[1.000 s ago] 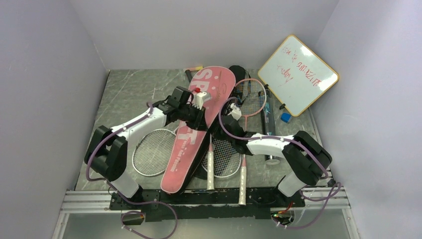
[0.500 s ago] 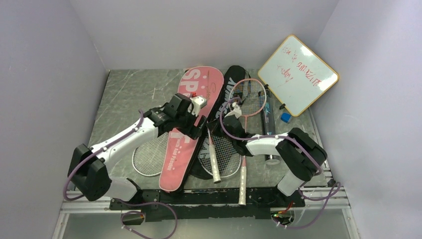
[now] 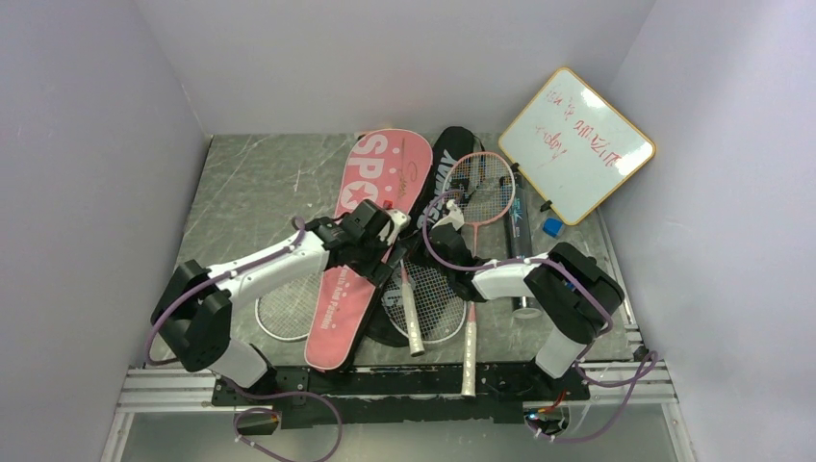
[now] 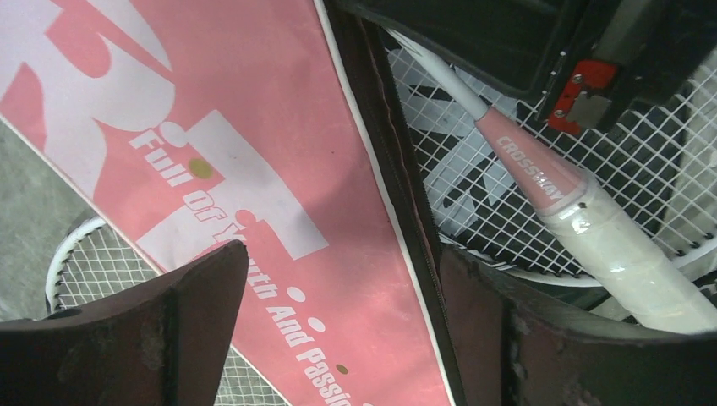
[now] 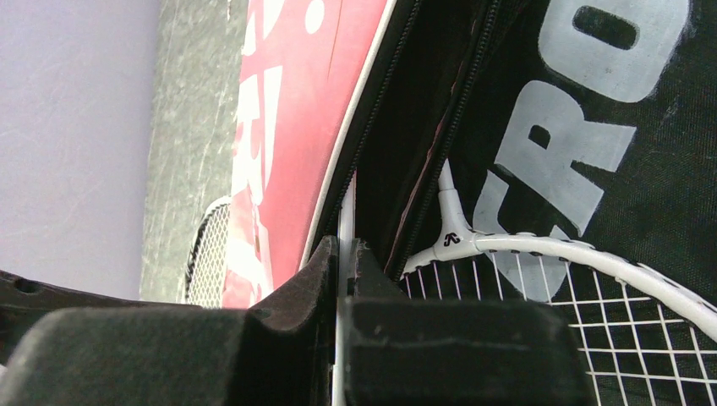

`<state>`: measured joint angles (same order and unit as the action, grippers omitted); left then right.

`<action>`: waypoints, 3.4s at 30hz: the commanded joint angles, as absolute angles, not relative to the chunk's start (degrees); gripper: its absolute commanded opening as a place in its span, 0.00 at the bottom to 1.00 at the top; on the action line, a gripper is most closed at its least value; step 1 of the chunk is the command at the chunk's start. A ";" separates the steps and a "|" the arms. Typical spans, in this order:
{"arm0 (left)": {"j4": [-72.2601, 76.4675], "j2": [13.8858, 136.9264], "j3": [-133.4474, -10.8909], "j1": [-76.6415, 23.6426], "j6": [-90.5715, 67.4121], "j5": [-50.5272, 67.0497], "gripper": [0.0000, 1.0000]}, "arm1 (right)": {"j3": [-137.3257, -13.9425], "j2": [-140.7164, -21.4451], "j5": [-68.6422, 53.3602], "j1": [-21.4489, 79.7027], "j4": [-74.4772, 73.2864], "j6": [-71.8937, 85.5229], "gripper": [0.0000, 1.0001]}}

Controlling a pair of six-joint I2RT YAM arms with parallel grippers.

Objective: Pack up the badminton gear
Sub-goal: Place the racket in the racket bag.

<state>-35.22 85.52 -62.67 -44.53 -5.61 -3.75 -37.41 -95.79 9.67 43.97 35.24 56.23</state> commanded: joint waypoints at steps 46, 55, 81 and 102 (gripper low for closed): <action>-17.61 82.47 -61.58 -45.88 -20.50 40.59 0.05 | -36.43 -85.25 15.87 45.56 35.02 65.05 0.00; 3.14 78.19 -56.35 -45.88 -35.96 47.49 0.05 | -35.48 -84.20 25.92 48.82 31.30 70.85 0.00; -31.53 85.23 -69.95 -41.83 -6.83 34.42 0.05 | -29.29 -77.95 17.66 46.87 30.88 60.46 0.39; -28.80 85.88 -62.27 -41.37 -1.90 29.67 0.05 | -33.48 -59.95 2.93 42.46 -16.06 41.11 0.56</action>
<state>-31.11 88.01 -62.19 -41.43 -4.05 28.64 -32.21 -62.46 7.62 42.61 -3.33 46.17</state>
